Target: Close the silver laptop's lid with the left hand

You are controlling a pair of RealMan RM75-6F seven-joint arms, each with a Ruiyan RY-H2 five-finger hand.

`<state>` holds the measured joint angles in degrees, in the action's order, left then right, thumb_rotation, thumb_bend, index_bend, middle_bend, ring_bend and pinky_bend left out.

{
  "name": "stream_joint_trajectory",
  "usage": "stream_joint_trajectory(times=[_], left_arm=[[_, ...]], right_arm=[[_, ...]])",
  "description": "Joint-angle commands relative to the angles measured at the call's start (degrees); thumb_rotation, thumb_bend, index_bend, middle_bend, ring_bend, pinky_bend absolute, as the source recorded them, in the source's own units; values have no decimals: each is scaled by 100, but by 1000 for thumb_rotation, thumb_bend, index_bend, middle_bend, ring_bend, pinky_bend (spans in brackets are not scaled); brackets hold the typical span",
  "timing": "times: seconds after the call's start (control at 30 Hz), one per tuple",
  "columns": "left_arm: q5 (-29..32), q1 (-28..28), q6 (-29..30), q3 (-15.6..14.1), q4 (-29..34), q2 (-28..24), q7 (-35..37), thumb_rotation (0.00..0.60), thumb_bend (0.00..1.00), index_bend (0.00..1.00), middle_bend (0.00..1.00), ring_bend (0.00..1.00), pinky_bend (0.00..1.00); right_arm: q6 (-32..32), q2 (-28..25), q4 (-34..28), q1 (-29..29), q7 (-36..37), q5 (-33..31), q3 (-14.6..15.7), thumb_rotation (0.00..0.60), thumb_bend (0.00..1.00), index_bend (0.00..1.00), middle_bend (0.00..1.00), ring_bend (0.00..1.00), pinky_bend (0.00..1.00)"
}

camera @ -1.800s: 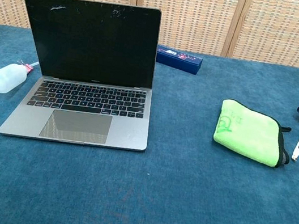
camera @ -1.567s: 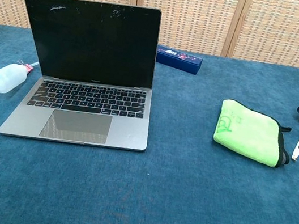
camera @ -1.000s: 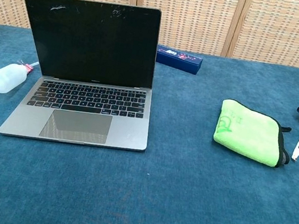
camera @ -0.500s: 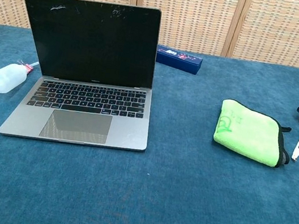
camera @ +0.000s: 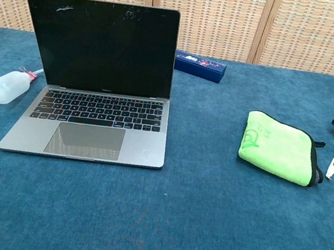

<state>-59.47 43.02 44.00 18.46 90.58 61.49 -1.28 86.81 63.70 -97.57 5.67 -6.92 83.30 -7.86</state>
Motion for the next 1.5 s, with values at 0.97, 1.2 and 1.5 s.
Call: stream_joint_trajectory(times=[0.97, 1.2, 1.5], left_arm=[[840, 726, -554, -289, -565, 543, -251, 600, 1000, 71, 181, 176, 165], [924, 785, -608, -395, -501, 503, -313, 600, 1000, 184, 285, 256, 225], [737, 724, -480, -503, -87, 223, -361, 600, 1000, 271, 338, 289, 253]], right_arm=[[-75, -24, 47, 25, 112, -131, -22, 600, 0, 24, 0, 0, 0], [-76, -28, 44, 25, 128, -130, -16, 600, 0, 24, 0, 0, 0], [-32, -44, 23, 7, 152, -86, -1, 600, 0, 24, 0, 0, 0]])
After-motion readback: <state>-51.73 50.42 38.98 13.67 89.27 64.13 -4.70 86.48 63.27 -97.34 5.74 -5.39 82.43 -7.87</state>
